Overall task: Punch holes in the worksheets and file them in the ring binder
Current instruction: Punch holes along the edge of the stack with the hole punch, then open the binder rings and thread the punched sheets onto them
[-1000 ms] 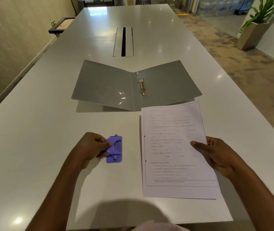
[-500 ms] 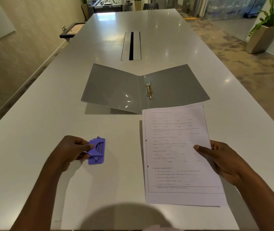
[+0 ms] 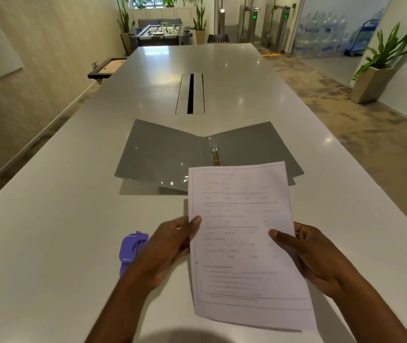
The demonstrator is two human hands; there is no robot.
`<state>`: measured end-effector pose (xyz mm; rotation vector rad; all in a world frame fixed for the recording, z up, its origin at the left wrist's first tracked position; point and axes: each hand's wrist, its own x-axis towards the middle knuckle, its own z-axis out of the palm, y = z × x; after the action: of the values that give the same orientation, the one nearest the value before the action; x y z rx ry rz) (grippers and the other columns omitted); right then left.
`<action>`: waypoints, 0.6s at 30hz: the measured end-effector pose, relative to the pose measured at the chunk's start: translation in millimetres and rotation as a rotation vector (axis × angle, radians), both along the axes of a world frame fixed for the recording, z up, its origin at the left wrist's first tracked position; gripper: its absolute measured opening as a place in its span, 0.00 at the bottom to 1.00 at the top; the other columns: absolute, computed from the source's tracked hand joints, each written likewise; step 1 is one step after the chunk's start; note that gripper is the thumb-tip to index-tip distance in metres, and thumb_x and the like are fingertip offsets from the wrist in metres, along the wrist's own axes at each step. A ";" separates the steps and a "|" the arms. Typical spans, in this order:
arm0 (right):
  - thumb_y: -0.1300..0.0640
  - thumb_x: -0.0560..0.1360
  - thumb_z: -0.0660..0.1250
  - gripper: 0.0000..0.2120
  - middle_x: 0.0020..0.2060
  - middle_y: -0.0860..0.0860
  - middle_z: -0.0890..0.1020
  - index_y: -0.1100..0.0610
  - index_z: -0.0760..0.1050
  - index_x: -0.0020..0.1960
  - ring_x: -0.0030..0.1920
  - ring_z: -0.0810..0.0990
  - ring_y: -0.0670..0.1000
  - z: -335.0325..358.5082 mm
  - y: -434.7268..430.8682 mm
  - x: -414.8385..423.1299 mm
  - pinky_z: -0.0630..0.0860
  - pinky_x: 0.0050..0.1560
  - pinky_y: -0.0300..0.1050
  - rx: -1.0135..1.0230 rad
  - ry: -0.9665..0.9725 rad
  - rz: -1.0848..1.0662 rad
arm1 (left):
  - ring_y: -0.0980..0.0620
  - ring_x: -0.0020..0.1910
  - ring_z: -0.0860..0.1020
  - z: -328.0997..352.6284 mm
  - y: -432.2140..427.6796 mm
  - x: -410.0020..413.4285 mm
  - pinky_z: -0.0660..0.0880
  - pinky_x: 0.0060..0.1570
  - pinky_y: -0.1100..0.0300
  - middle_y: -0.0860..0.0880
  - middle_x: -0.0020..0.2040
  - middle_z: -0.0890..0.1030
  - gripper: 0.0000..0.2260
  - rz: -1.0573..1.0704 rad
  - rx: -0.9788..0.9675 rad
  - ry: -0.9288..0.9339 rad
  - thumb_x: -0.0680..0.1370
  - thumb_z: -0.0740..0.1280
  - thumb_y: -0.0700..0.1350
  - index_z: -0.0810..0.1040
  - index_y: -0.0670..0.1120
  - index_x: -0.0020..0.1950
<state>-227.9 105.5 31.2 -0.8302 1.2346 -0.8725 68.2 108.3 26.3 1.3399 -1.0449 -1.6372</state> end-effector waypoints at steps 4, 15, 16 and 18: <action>0.61 0.78 0.72 0.11 0.52 0.58 0.89 0.60 0.83 0.60 0.51 0.88 0.61 17.8 -16.4 6.5 0.82 0.60 0.60 -0.130 0.100 -0.056 | 0.39 0.59 0.85 2.2 -12.1 -13.6 0.81 0.62 0.44 0.41 0.60 0.87 0.19 0.043 -0.025 0.092 0.78 0.70 0.47 0.81 0.40 0.67; 0.58 0.76 0.75 0.15 0.54 0.57 0.88 0.61 0.82 0.62 0.53 0.88 0.61 19.4 -85.2 0.1 0.81 0.61 0.62 -0.142 0.138 -0.070 | 0.46 0.51 0.89 15.5 -82.6 -32.5 0.85 0.52 0.47 0.48 0.54 0.89 0.07 0.259 -0.157 -0.043 0.80 0.72 0.44 0.86 0.46 0.57; 0.59 0.76 0.75 0.14 0.53 0.57 0.89 0.61 0.83 0.60 0.51 0.89 0.59 21.3 -94.9 -1.1 0.83 0.59 0.58 -0.162 0.176 -0.088 | 0.49 0.48 0.89 16.8 -91.1 -36.7 0.85 0.46 0.54 0.48 0.52 0.90 0.06 0.264 -0.162 -0.065 0.81 0.72 0.43 0.86 0.47 0.56; 0.63 0.76 0.75 0.10 0.50 0.57 0.89 0.63 0.84 0.57 0.46 0.89 0.55 27.1 -116.7 -5.4 0.86 0.49 0.46 -0.181 0.237 -0.124 | 0.55 0.41 0.88 21.8 -111.1 -45.6 0.80 0.34 0.65 0.48 0.49 0.90 0.06 0.294 -0.172 -0.110 0.81 0.72 0.42 0.87 0.45 0.56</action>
<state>-233.3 -11.3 58.3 -1.0334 1.4408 -1.0181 22.6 -2.9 48.0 1.4056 -0.9760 -1.2423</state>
